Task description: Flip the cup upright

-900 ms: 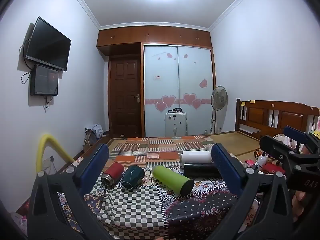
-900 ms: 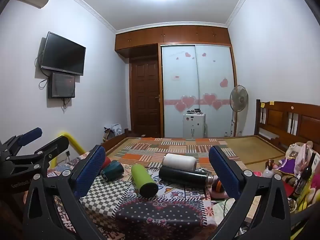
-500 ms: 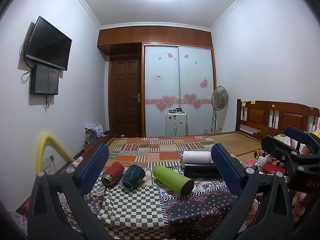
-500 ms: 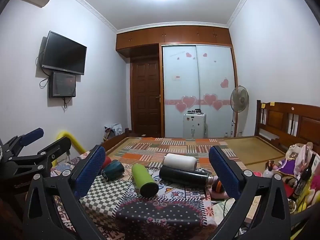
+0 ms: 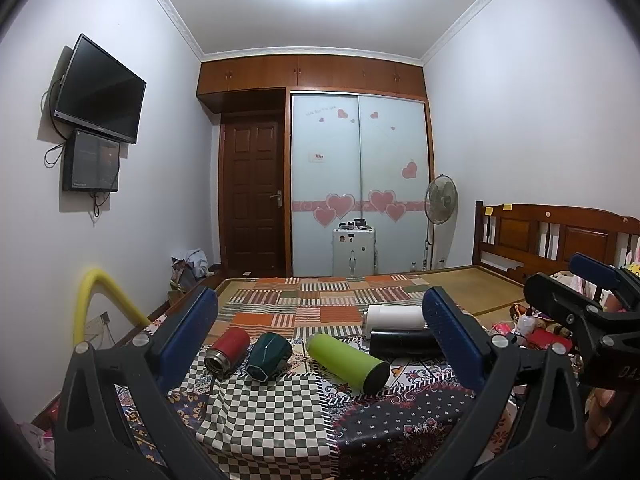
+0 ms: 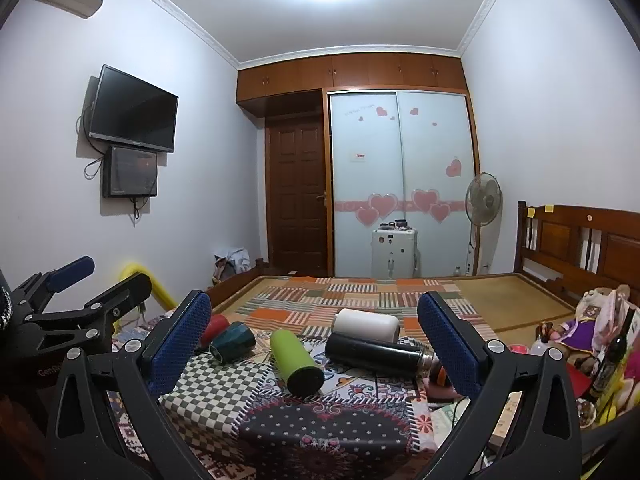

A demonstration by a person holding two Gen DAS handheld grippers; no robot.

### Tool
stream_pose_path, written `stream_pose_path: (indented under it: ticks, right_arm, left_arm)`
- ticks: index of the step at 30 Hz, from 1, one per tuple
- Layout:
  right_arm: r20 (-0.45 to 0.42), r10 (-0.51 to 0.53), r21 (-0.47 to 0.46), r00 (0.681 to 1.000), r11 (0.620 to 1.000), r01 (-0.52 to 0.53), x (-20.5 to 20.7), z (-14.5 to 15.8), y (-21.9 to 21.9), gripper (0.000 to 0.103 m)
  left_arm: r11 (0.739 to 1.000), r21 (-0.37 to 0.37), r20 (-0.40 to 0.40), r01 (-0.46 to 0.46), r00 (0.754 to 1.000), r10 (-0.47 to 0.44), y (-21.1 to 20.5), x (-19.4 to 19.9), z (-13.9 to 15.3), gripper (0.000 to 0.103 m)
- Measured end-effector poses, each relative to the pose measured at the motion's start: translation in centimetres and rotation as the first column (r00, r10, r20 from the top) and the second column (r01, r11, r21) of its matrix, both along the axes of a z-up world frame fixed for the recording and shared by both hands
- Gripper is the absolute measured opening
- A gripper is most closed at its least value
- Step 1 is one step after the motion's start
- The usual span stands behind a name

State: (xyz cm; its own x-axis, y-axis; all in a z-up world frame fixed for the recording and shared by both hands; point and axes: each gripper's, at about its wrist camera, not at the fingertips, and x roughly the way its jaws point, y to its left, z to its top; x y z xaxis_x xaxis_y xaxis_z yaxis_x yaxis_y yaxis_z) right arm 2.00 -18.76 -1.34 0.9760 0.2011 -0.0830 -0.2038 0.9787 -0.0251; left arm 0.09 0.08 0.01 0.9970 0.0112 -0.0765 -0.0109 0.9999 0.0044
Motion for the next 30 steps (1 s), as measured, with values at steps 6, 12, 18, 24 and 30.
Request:
stream_pose_path:
  ticks: [6, 12, 18, 24, 30]
  right_arm:
    - [0.005, 0.005, 0.0, 1.0, 1.0, -0.005, -0.07, -0.03, 0.15, 0.103]
    - [0.006, 0.007, -0.002, 1.0, 1.0, -0.007, -0.06, -0.03, 0.45, 0.103]
    - [0.006, 0.007, -0.002, 1.0, 1.0, -0.007, -0.06, -0.04, 0.47, 0.103]
    - [0.005, 0.007, -0.002, 1.0, 1.0, -0.007, -0.01, -0.02, 0.45, 0.103]
    - [0.004, 0.005, -0.001, 1.0, 1.0, -0.005, 0.05, -0.02, 0.5, 0.103]
  left_arm:
    - [1.0, -0.001, 0.003, 0.001, 1.0, -0.001, 0.01, -0.15, 0.08, 0.103]
    - [1.0, -0.003, 0.004, 0.0, 1.0, 0.0, -0.05, -0.13, 0.12, 0.103]
    - [1.0, -0.007, 0.004, 0.001, 1.0, -0.001, -0.02, -0.16, 0.1, 0.103]
    - [1.0, -0.007, 0.004, 0.002, 1.0, -0.002, 0.03, -0.16, 0.15, 0.103]
    - [1.0, -0.007, 0.003, 0.001, 1.0, -0.001, 0.01, -0.15, 0.18, 0.103]
